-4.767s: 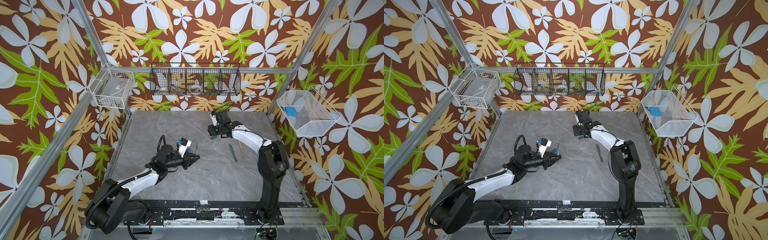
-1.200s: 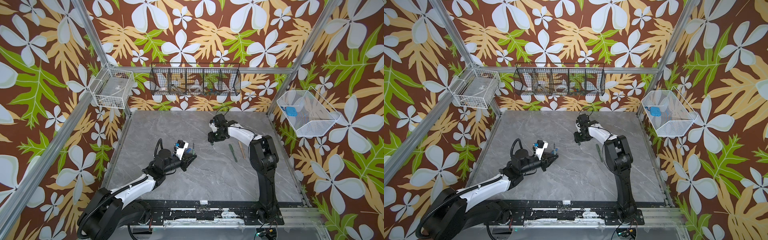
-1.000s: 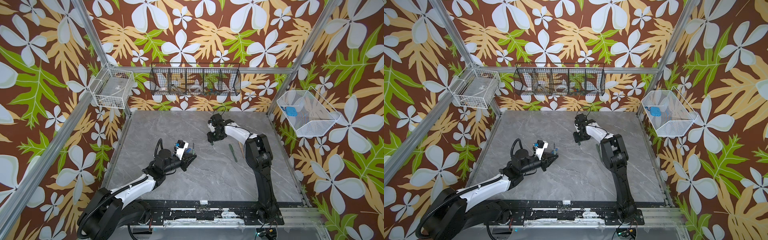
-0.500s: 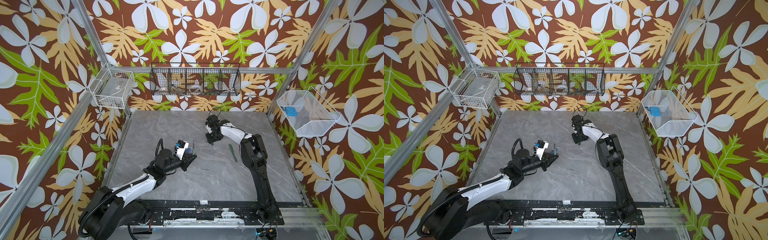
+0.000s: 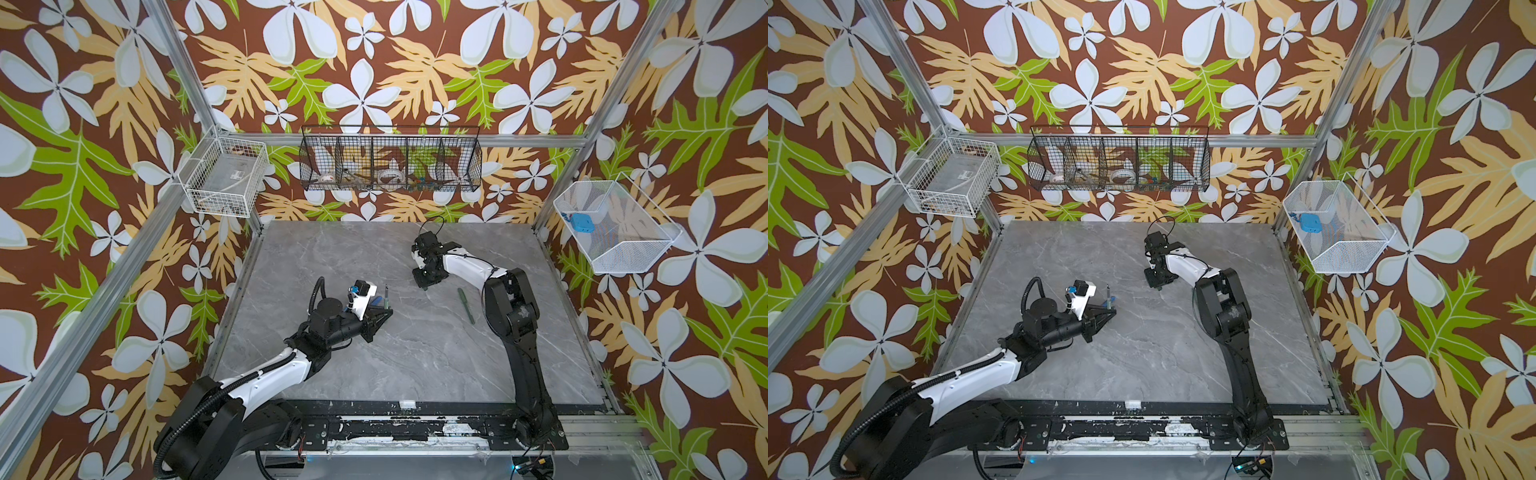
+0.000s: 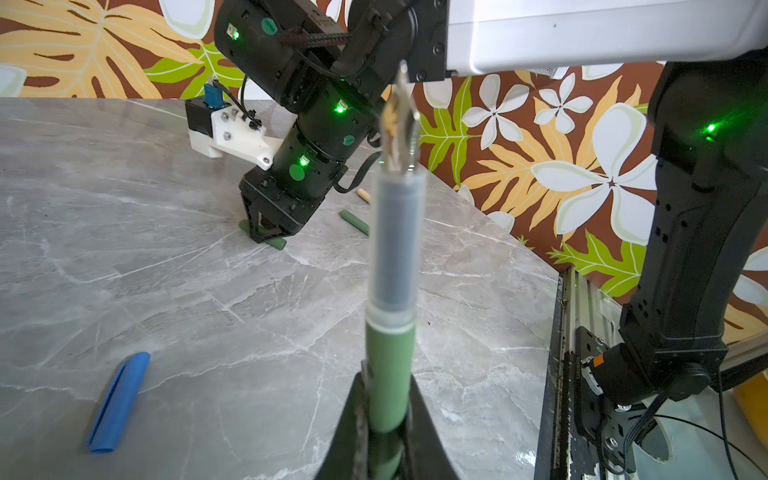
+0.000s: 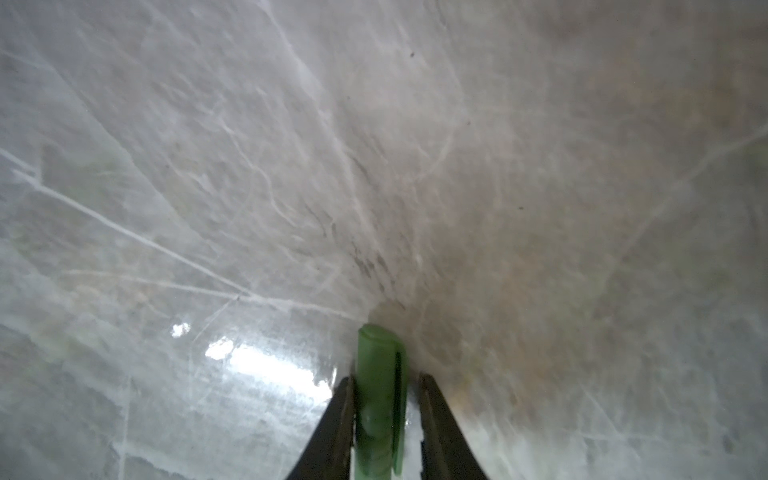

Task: Insert the pens into the pen caps
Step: 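Close the right gripper on the green cap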

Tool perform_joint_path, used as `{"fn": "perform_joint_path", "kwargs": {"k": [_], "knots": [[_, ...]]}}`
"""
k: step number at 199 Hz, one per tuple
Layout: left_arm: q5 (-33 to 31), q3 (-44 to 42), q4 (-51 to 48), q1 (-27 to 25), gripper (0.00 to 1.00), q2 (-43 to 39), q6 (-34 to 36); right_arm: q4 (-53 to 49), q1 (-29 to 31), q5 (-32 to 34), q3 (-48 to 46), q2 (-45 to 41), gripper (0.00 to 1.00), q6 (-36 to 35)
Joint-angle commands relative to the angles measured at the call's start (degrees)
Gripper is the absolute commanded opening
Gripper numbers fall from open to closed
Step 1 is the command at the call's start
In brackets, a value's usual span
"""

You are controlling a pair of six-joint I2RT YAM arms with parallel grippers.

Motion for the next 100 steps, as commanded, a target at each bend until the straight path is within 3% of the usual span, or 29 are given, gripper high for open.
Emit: {"fn": "perform_joint_path", "kwargs": {"k": [1, 56, 100], "knots": [[0.0, 0.1, 0.7, -0.1, 0.0, -0.4, 0.9, -3.6, 0.1, -3.2, -1.4, -0.1, 0.25, -0.3], [-0.4, -0.2, 0.9, -0.2, 0.0, -1.0, 1.0, 0.3, 0.0, -7.2, -5.0, -4.7, 0.19, -1.1], [-1.1, -0.8, 1.3, -0.2, 0.0, -2.0, 1.2, 11.4, -0.1, -11.8, -15.8, -14.7, 0.16, 0.2]]}}
